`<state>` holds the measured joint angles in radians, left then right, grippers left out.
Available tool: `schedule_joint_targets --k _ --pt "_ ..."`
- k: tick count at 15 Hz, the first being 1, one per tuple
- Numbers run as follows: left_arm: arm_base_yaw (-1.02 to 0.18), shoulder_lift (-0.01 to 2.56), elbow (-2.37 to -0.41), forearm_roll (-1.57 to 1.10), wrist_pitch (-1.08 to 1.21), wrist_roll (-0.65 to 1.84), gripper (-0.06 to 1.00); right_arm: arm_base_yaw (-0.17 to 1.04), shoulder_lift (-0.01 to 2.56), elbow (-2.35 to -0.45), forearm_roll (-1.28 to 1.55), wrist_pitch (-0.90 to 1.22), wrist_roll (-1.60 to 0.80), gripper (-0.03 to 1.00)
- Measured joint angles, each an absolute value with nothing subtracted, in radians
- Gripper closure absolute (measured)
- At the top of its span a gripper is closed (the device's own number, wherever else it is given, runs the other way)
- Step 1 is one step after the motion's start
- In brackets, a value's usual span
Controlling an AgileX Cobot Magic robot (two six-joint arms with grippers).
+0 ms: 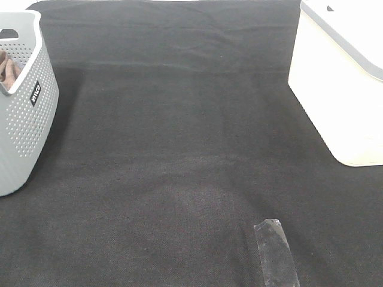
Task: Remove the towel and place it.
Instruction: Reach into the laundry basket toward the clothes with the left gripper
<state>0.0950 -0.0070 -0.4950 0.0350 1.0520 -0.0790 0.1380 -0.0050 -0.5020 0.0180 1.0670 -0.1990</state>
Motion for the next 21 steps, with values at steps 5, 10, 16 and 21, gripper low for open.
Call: schedule_joint_targets --k 5,10,16,21 --pt "0.095 -0.007 -0.495 0.035 1.052 -0.079 -0.05 0.138 -0.005 -0.502 0.018 1.067 -0.199 0.21" --pt "0.095 -0.007 -0.495 0.035 1.052 -0.079 -0.05 0.138 -0.005 -0.502 0.018 1.067 -0.199 0.21" --pt "0.095 -0.007 -0.495 0.035 1.052 -0.079 -0.05 0.138 -0.005 -0.502 0.018 1.067 -0.199 0.21" --pt "0.095 -0.007 -0.495 0.035 1.052 -0.079 -0.05 0.138 -0.005 -0.502 0.018 1.067 -0.199 0.21"
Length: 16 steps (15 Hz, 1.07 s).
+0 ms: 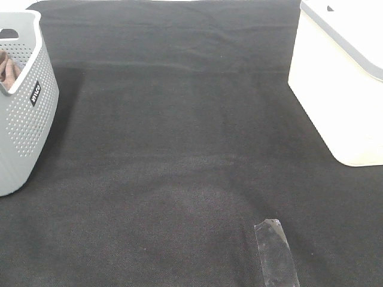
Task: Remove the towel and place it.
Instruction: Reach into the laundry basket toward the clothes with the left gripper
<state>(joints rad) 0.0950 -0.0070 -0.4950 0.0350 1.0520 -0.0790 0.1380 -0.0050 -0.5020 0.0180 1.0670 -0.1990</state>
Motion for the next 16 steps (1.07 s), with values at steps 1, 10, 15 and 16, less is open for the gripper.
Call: schedule_joint_targets --k 1,10,15,16 --pt "0.095 -0.007 -0.495 0.035 1.052 -0.079 -0.05 0.138 -0.005 -0.502 0.018 1.067 -0.199 0.21" --pt "0.095 -0.007 -0.495 0.035 1.052 -0.079 -0.05 0.138 -0.005 -0.502 0.018 1.067 -0.199 0.21" --pt "0.095 -0.007 -0.495 0.035 1.052 -0.076 -0.05 0.138 -0.005 -0.502 0.018 1.067 -0.199 0.21" --pt "0.095 -0.007 -0.495 0.036 1.052 -0.068 -0.05 0.138 -0.005 -0.502 0.018 1.067 -0.199 0.21"
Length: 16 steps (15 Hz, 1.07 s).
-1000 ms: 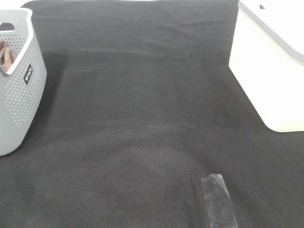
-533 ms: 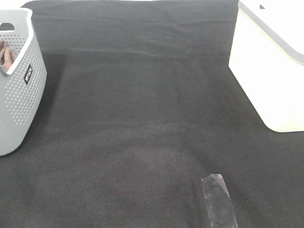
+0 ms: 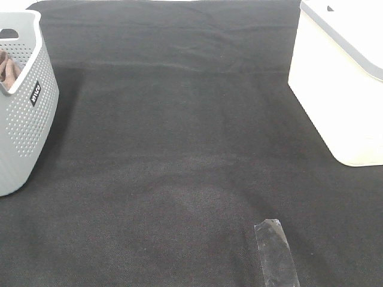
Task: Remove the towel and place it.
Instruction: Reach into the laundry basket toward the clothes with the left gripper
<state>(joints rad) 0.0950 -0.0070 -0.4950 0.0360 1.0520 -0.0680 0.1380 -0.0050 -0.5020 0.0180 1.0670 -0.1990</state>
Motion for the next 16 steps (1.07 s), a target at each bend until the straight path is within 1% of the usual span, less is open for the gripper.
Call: schedule_joint_targets --k 4,9,10,12,15,16 --pt "0.095 -0.007 -0.495 -0.008 1.052 0.016 -0.05 0.138 -0.005 -0.502 0.018 1.067 -0.199 0.21" --pt "0.095 -0.007 -0.495 -0.014 1.052 0.051 -0.05 0.138 -0.005 -0.502 0.018 1.067 -0.199 0.21" --pt "0.095 -0.005 -0.497 -0.009 1.053 0.112 -0.05 0.138 -0.005 -0.502 0.018 1.067 -0.199 0.21" --pt "0.095 0.068 -0.561 -0.007 1.085 0.273 -0.05 0.138 -0.005 -0.502 0.018 1.067 -0.199 0.21" --pt "0.095 0.362 -0.777 0.031 1.088 0.655 -0.05 0.138 -0.005 -0.502 0.018 1.067 -0.199 0.21" --pt "0.095 0.414 -0.811 0.043 1.084 0.716 -0.05 0.138 -0.005 -0.502 0.018 1.067 -0.199 0.21"
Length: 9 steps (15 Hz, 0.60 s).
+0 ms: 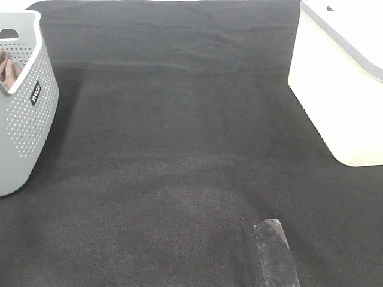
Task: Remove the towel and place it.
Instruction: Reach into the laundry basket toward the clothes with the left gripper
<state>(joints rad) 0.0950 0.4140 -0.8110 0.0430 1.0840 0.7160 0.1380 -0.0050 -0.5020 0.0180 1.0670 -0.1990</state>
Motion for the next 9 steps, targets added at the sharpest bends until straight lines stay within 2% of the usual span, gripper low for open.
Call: schedule_joint_targets --k 2,9 --pt "0.095 0.663 -0.980 0.113 1.073 0.888 -0.05 0.138 -0.005 -0.502 0.018 1.067 -0.199 0.21" --pt "0.095 1.331 -1.415 0.339 1.081 0.988 -0.05 0.138 -0.005 -0.502 0.018 1.067 -0.199 0.21"
